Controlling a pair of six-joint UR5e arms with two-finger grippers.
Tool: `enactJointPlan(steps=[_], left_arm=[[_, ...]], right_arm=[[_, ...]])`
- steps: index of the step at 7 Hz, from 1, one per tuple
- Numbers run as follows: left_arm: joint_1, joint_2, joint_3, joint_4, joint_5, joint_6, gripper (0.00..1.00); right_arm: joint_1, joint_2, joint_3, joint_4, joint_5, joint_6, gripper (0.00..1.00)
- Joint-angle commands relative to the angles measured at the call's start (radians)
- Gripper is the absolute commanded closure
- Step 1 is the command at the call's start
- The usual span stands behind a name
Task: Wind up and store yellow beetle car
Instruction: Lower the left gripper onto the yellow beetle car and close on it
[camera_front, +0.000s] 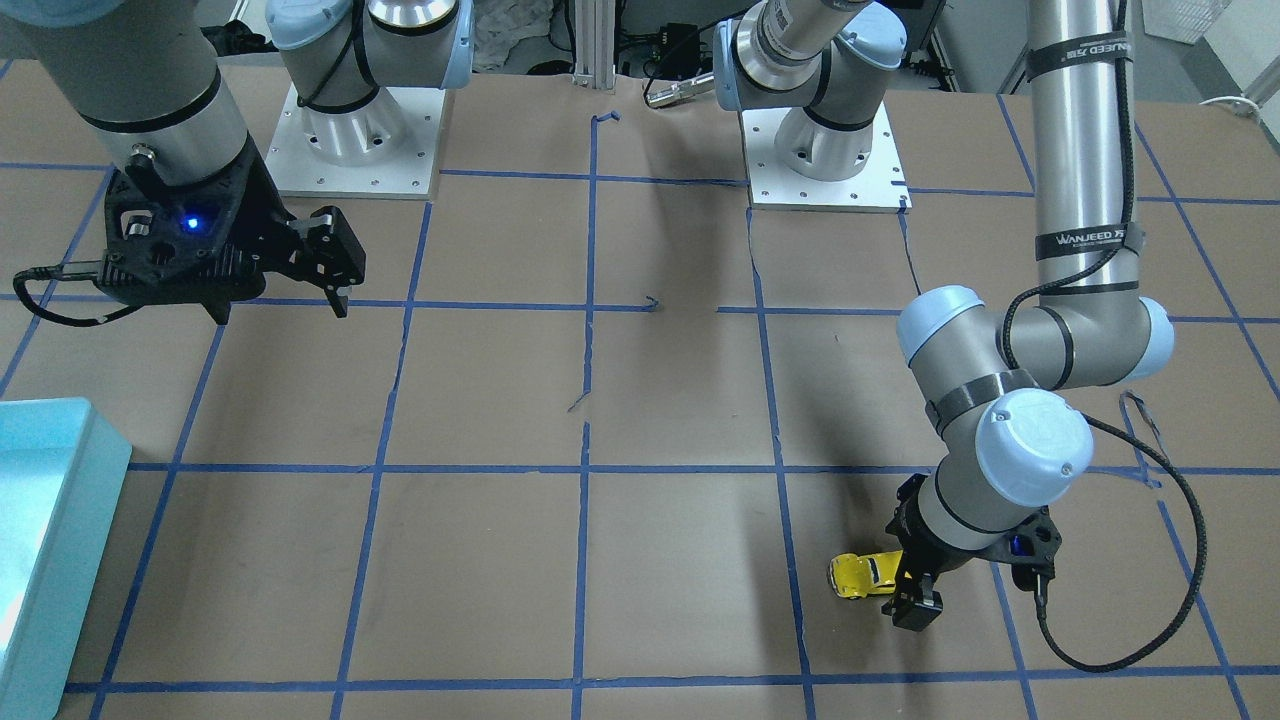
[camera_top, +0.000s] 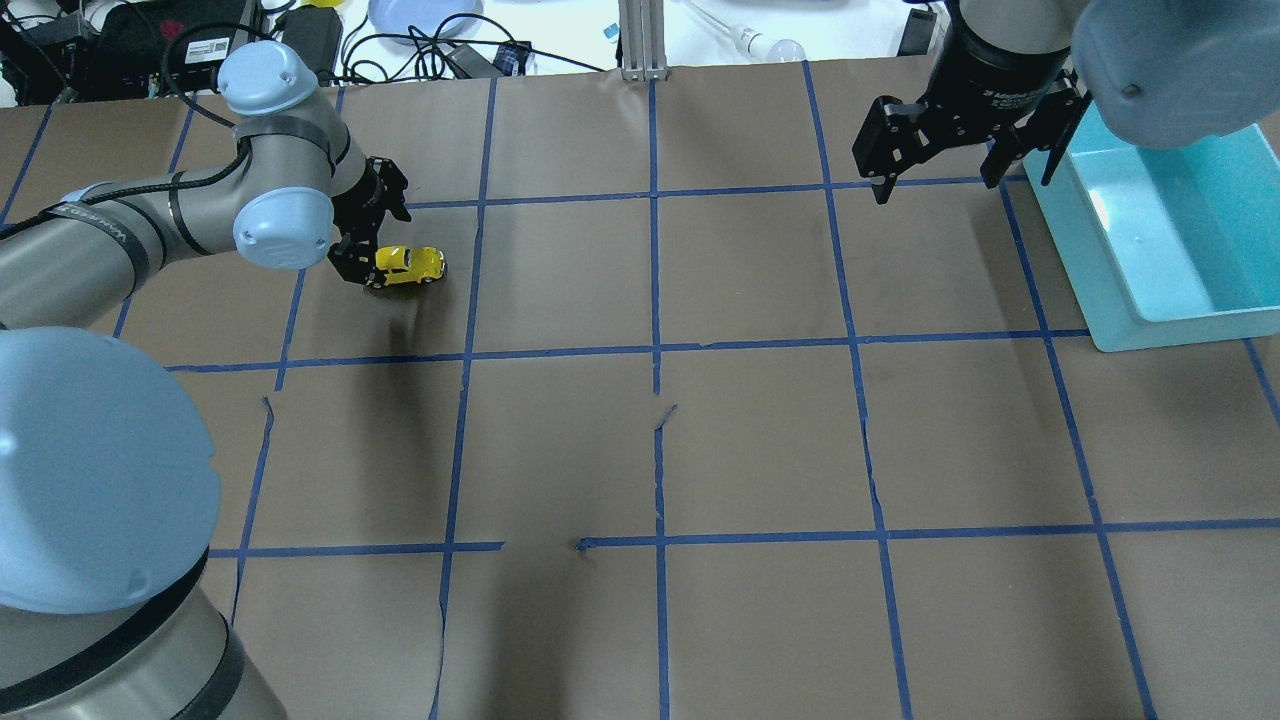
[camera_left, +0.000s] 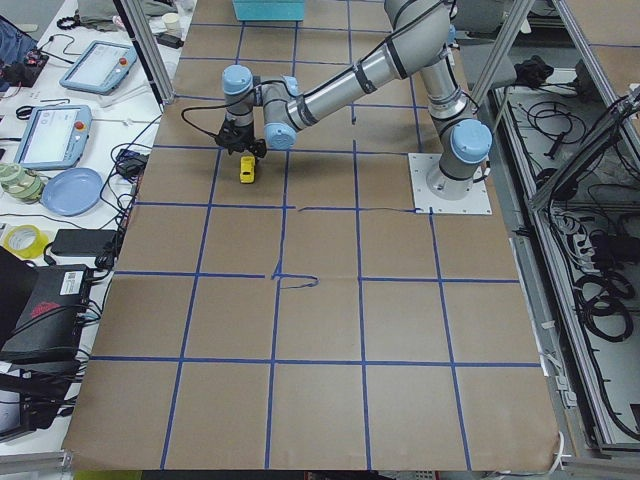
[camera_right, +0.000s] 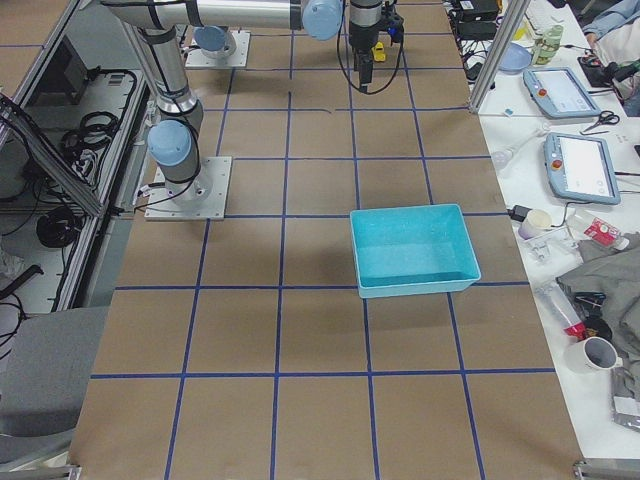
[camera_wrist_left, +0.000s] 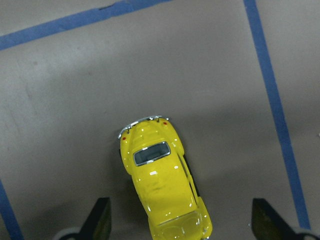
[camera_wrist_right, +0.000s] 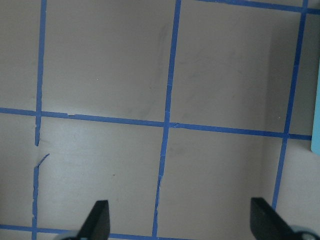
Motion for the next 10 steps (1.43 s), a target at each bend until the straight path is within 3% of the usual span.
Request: enactJointPlan(steps=[1, 2, 3, 4, 5, 6, 10], left_arm=[[0.0, -0.015, -0.002, -0.002, 0.003, -0.053, 0.0], [0.002, -0.021, 0.0, -0.002, 0.002, -0.087, 0.0], [0.002, -0.026, 0.003, -0.002, 0.003, -0.116, 0.19], [0.003, -0.026, 0.004, -0.002, 0.003, -0.116, 0.58], [0.003, -0.026, 0.004, -0.002, 0.003, -0.115, 0.82], [0.005, -0.022, 0.004, -0.002, -0.001, -0.124, 1.0], [-0.07, 0.038, 0.003, -0.009, -0.035, -0.205, 1.0]], right_arm=[[0.0, 0.0, 0.0, 0.0, 0.0, -0.002, 0.0], [0.0, 0.0, 0.0, 0.0, -0.002, -0.005, 0.0], [0.0, 0.0, 0.0, 0.0, -0.002, -0.007, 0.0], [0.0, 0.0, 0.0, 0.0, -0.003, -0.01, 0.0], [0.0, 0.0, 0.002, 0.002, -0.002, -0.01, 0.0], [0.0, 0.0, 0.0, -0.001, -0.003, -0.011, 0.0], [-0.002, 0.0, -0.002, -0.001, 0.0, -0.011, 0.0]])
